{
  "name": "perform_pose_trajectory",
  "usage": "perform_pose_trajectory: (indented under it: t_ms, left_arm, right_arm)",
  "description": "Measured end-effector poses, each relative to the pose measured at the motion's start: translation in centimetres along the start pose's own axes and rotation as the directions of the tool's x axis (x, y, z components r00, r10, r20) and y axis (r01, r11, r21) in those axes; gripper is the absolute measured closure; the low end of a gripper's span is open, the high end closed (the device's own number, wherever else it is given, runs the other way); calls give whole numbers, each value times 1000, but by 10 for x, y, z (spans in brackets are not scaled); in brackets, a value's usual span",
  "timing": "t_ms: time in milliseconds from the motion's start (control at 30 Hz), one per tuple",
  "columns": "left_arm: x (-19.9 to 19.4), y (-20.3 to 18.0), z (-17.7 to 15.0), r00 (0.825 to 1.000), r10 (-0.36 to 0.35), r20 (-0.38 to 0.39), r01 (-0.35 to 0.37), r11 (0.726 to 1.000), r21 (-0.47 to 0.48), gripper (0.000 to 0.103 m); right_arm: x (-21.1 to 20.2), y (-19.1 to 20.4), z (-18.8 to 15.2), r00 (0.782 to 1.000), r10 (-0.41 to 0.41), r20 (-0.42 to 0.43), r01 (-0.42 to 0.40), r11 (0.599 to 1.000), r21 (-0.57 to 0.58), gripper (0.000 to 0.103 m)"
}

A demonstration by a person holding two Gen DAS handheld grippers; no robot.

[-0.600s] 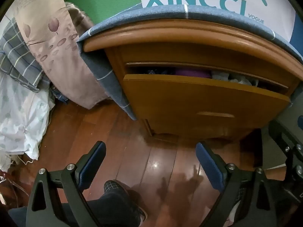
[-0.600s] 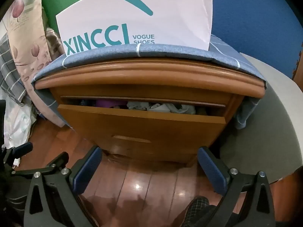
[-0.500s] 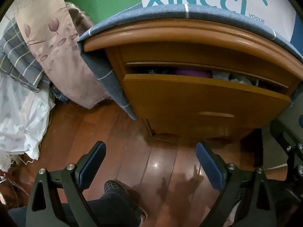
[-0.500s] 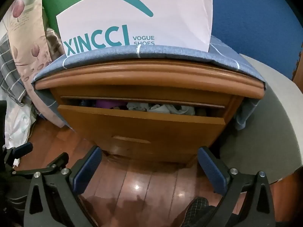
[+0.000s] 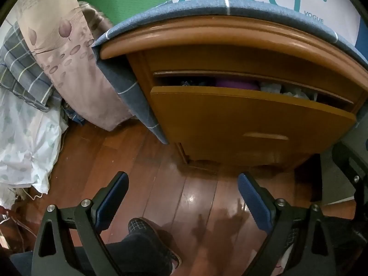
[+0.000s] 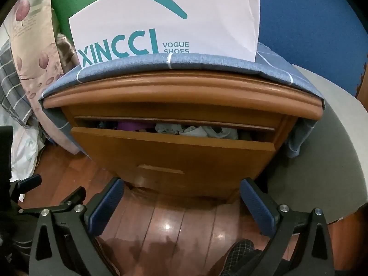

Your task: Take underwear out of drawer

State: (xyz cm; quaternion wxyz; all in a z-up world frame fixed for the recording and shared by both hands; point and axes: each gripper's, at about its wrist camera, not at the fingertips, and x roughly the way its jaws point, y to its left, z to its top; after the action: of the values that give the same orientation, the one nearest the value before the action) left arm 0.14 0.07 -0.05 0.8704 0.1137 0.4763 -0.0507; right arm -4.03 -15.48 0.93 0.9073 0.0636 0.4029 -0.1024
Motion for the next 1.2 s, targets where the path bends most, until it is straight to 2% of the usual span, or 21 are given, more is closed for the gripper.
perform_pose_trajectory:
  t_ms: [1200]
  left_arm:
    - [6,1,-1,1000,16,-18,-16,1000,-4,8]
  right_arm:
    - [3,0,0,1000,2,-16,-2,1000,11,0]
